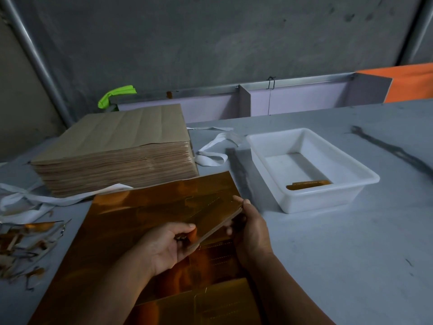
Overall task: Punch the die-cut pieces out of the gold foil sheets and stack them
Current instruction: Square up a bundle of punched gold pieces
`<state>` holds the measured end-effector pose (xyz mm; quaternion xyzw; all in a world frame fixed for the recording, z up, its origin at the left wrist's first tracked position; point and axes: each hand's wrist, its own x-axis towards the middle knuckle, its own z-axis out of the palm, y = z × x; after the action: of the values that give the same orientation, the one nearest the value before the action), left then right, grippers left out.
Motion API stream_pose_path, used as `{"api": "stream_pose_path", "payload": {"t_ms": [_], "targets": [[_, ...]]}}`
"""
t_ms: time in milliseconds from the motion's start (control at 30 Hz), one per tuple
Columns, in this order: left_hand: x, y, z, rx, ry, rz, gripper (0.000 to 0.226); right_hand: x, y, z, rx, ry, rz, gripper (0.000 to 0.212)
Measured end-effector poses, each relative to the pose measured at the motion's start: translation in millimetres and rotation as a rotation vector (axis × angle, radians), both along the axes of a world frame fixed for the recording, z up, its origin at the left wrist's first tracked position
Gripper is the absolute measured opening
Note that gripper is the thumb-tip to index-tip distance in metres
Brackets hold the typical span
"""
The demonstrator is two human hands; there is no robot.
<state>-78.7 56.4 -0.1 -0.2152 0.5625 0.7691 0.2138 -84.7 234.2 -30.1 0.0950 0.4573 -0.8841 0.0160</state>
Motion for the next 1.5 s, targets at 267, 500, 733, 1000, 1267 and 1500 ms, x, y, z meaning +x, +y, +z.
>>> {"api": "stream_pose_path", "payload": {"t_ms": [267,500,733,1000,1267,1500], "targets": [[1.3,1.3,1.9,-0.011,-0.021,0.026,0.052,0.0,0.6,-0.9,0.044,0.016,0.007,0.045],[-1.4,0.0,0.6,-0.093,0.061,0.003,0.036,0.3,-4.0,-2.0,0.148,0.007,-0.009,0.019],[-4.0,-0.5,1.1,-0.087,0.095,0.098,0.035,-0.5,-5.7,-3.4,0.174,-0.036,-0.048,0.015],[-4.8,1.1,3.0,-0.09,0.092,0.162,0.027,1.0,-7.5,-3.5,0.241,-0.023,-0.08,0.014],[-16.6,-1.0,7.1,-0.105,0.109,0.33,0.019,2.9,-13.2,-4.4,0.297,0.021,-0.063,0.023],[-25.4,9.4,10.6,-0.102,0.142,0.365,0.018,4.5,-15.0,-7.5,0.543,0.038,-0.009,0.026]]}}
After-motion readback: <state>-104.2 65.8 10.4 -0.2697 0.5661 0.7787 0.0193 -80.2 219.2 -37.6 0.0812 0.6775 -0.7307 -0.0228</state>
